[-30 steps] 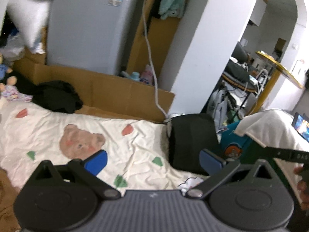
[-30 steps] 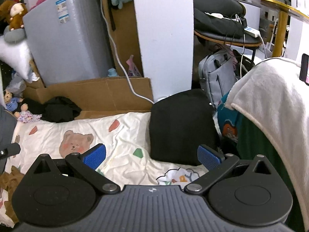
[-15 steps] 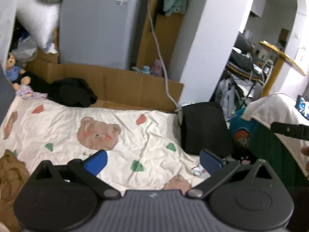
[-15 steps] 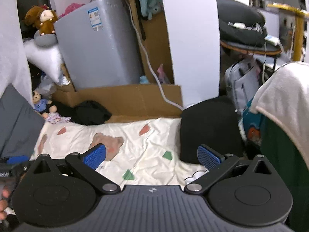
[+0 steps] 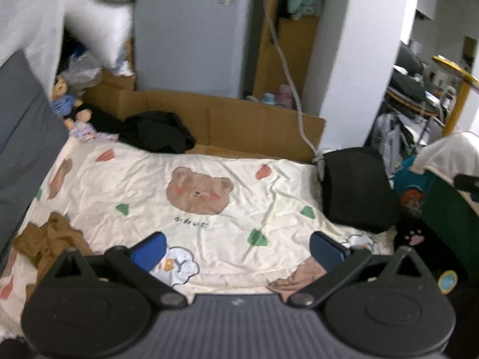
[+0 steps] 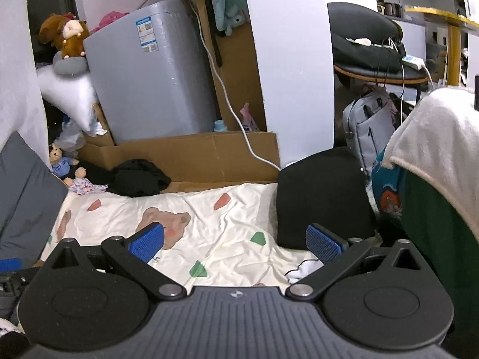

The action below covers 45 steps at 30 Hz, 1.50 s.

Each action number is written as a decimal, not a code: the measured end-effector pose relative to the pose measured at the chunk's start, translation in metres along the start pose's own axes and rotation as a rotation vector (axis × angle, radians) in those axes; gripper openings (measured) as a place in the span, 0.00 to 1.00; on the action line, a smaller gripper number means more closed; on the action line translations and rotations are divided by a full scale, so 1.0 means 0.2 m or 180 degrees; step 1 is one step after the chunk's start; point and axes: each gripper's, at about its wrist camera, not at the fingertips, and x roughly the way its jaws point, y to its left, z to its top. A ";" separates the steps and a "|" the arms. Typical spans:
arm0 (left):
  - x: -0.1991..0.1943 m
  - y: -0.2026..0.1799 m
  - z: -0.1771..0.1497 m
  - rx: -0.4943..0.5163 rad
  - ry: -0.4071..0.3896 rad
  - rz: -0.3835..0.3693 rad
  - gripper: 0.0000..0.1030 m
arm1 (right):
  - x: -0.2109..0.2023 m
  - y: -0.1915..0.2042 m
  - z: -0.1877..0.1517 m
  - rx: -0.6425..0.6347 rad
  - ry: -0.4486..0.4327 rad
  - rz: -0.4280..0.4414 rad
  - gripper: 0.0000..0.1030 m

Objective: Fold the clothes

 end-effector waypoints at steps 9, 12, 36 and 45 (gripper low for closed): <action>-0.03 0.07 -0.07 0.0021 0.0028 0.0190 1.00 | 0.01 0.05 -0.11 -0.0132 0.0097 0.0075 1.00; -0.04 0.10 -0.11 -0.0020 0.0113 0.0250 1.00 | 0.02 0.08 -0.15 -0.0201 0.0181 0.0167 1.00; -0.10 0.27 -0.19 -0.0133 0.0175 0.0411 1.00 | 0.02 0.18 -0.21 -0.0535 0.0325 0.0271 1.00; -0.11 0.27 -0.21 -0.0082 0.0146 0.0513 1.00 | 0.00 0.17 -0.21 -0.0517 0.0311 0.0321 1.00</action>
